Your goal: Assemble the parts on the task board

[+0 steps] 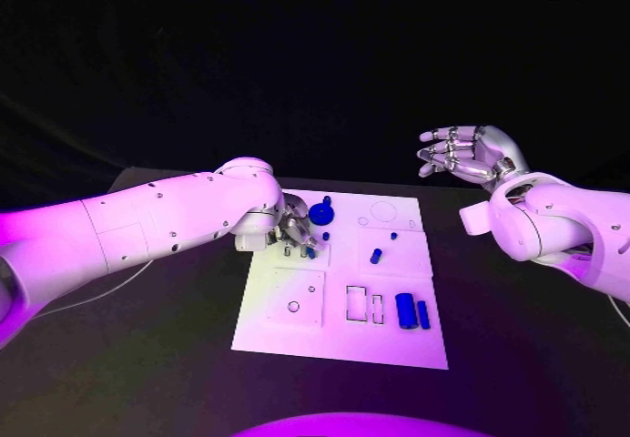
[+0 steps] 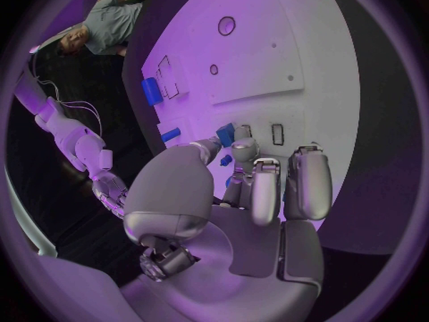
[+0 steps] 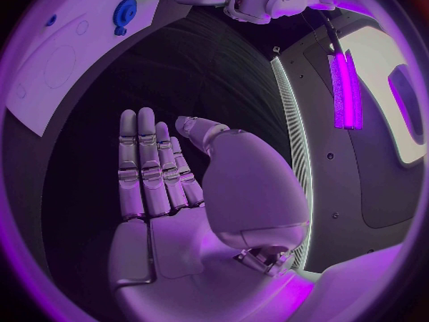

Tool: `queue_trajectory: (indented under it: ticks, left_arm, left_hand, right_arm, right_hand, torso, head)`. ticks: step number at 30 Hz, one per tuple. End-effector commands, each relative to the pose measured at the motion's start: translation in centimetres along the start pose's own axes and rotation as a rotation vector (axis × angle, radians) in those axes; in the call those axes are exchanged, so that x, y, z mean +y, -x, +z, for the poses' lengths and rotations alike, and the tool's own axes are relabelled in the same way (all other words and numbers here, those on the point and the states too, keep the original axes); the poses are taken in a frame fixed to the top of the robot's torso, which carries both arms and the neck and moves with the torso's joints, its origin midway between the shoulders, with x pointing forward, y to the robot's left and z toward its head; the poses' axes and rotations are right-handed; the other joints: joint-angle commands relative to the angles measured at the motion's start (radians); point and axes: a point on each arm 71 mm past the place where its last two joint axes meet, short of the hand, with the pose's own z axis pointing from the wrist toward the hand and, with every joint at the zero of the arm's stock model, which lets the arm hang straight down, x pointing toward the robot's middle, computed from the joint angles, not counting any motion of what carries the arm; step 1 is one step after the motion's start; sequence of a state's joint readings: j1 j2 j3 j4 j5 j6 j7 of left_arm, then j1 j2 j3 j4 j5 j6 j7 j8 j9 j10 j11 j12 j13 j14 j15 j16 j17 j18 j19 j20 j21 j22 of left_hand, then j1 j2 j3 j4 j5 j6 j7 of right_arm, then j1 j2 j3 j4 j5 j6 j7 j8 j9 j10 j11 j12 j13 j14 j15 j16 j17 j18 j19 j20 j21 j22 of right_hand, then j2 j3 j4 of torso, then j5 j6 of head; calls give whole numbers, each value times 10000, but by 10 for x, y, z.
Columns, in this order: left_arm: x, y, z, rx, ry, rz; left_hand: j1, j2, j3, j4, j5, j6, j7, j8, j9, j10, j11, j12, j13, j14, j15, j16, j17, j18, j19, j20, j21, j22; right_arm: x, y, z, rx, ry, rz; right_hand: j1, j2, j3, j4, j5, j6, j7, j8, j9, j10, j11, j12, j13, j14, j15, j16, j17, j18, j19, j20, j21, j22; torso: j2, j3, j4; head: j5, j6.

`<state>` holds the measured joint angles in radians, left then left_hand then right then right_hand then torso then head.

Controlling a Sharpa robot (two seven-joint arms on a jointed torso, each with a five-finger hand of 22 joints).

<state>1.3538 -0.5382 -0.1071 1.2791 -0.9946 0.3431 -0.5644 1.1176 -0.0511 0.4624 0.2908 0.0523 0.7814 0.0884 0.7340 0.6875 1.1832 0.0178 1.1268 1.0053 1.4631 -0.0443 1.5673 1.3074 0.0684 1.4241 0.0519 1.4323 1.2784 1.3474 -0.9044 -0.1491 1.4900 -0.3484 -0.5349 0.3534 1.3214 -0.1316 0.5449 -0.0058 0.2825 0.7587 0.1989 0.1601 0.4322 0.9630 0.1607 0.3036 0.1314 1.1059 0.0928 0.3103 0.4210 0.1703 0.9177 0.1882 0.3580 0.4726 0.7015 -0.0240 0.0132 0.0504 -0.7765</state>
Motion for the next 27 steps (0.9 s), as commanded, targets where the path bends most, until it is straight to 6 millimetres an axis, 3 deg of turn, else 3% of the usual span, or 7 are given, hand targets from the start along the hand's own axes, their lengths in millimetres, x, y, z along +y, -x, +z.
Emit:
queue_trajectory:
  ticks: [1, 6, 9, 13, 15, 17, 27]
  left_arm:
    - [-2, -1, 0, 60, -210, -311]
    - [0, -1, -1, 188, -293, -676]
    - [0, -2, -1, 277, -358, -948]
    - [2, -2, -2, 378, -462, -1354]
    - [3, -3, -3, 430, -545, -1632]
    - [4, -3, -4, 423, -604, -1757]
    - [8, 0, -8, -201, -760, -1766]
  left_hand:
    - [-52, -168, 552, -4, -24, 30, -57, 147, 147, 63, -46, 70, 58, 1077, -33, 35, 2634, -79, 12, -52, 64, 55]
    - [-80, -410, 1366, -122, -25, 15, -111, 357, 424, 145, -89, 154, 150, 1077, -84, 35, 2634, -98, 50, -80, 111, 155]
    - [373, -352, 2218, -637, -15, -89, -179, 456, 592, 164, -176, 175, 189, 1077, -141, 35, 2634, -107, 71, -126, 137, 211]
    - [628, -455, 2965, -1159, -13, -194, -174, 544, 748, 167, -181, 158, 183, 1077, -158, 35, 2634, -115, 80, -156, 153, 247]
    - [799, -542, 3582, -1622, -7, -271, -144, 624, 881, 157, -169, 123, 156, 1077, -155, 35, 2634, -116, 77, -160, 158, 259]
    - [691, -625, 3930, -1801, -16, -298, -102, 698, 1000, 185, -128, 114, 141, 1077, -113, 35, 2634, -118, 75, -136, 165, 274]
    - [717, -897, 4286, -2219, -13, -414, -63, 759, 1180, -34, -100, -198, -231, 1077, -82, 35, 2634, -108, 33, -98, 146, 241]
  right_arm:
    - [-1, -2, 0, 189, -3, 57]
    - [-1, -2, 0, 197, -47, 57]
    - [-2, -2, 0, 200, -63, 57]
    - [-2, -2, 0, 196, -77, 54]
    - [-3, -2, 0, 191, -82, 50]
    - [-3, -2, 0, 187, -87, 48]
    - [-5, 0, -1, 149, -124, 28]
  right_hand:
    - [-51, 73, -73, 5, 43, 71, 446, -41, -9, -17, 84, -38, -23, -15, 66, -62, -14, 67, -5, 66, -61, -21]
    - [-48, 77, -73, 2, 46, 76, 449, -41, -9, -17, 86, -40, -32, -19, 68, -70, -15, 67, -6, 68, -69, -29]
    - [-46, 79, -75, -2, 48, 84, 453, -40, -10, -15, 88, -40, -42, -23, 71, -80, -17, 67, -7, 70, -79, -38]
    - [-51, 82, -83, -3, 53, 99, 463, -40, -11, -10, 96, -40, -64, -34, 80, -104, -20, 65, -12, 78, -102, -59]
    - [-55, 81, -86, -2, 54, 102, 465, -41, -11, -10, 98, -41, -71, -38, 83, -111, -21, 63, -14, 80, -109, -66]
    - [-55, 81, -86, -2, 54, 102, 465, -41, -11, -10, 98, -41, -71, -38, 83, -111, -21, 63, -14, 80, -109, -66]
    - [-169, 124, -134, 90, 69, 101, 497, -77, -32, -32, 131, -57, -179, -65, 122, -198, -22, 61, -20, 124, -227, -179]
  torso:
    - [0, 1, 4]
    - [3, 0, 2]
    - [4, -2, 3]
    - [2, -2, 4]
    - [-2, 5, 11]
    - [-2, 7, 15]
    - [0, 8, 7]
  head:
    - [-1, 4]
    - [-2, 4]
    - [3, 8]
    - [22, -1]
    - [11, -4]
    - [6, -4]
    - [41, 10]
